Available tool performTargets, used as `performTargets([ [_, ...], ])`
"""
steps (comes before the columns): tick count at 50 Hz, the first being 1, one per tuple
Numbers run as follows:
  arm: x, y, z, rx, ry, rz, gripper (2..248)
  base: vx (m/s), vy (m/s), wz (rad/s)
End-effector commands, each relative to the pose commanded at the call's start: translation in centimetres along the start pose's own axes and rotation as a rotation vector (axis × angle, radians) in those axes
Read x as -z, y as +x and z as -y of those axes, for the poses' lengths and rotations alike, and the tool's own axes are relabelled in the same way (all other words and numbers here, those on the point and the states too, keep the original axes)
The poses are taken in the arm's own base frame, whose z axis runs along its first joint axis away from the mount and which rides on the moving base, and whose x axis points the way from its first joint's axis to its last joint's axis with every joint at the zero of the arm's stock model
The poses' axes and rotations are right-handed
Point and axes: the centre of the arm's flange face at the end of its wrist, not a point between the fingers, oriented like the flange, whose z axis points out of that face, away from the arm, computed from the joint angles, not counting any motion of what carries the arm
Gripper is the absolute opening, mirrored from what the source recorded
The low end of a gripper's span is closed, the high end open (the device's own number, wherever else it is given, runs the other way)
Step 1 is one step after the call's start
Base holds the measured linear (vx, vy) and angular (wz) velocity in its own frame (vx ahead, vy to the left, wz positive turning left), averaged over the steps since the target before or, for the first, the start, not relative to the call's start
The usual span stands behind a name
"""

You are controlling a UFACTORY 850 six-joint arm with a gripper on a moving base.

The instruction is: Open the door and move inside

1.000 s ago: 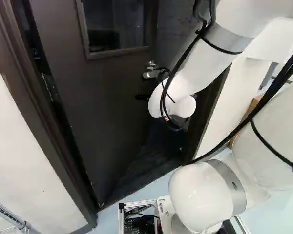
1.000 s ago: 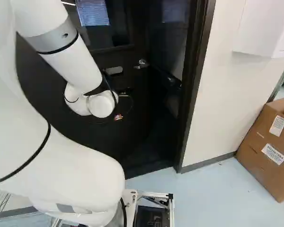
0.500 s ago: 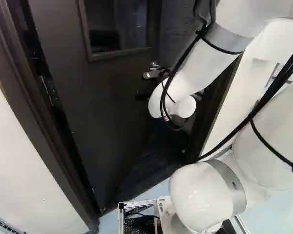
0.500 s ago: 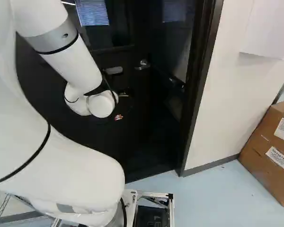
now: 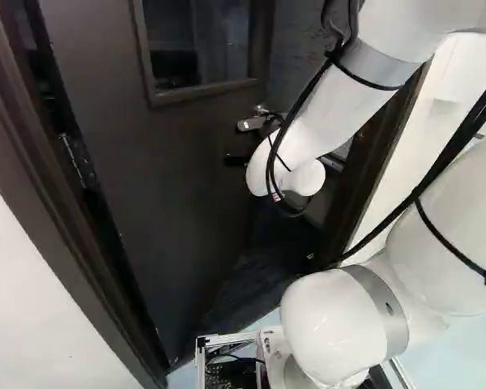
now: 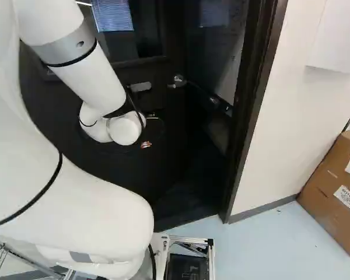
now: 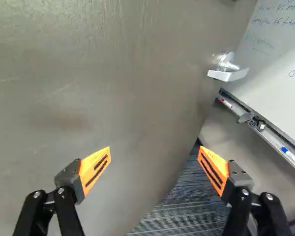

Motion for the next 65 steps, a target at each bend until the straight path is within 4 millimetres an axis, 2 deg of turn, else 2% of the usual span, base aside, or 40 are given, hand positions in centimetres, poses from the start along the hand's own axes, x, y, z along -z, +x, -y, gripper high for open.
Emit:
performTargets([
  [18, 0.0, 0.0, 0.0, 0.000, 0.000, 0.000, 247, 0.087, 0.038, -0.013],
  [43, -1.4, 0.5, 0.1, 0.002, 0.009, 0.003, 247, 0.011, 0.004, -0.001],
  [65, -4.2, 1.6, 1.2, 0.012, 0.046, 0.004, 247, 0.000, 0.000, 0.000],
])
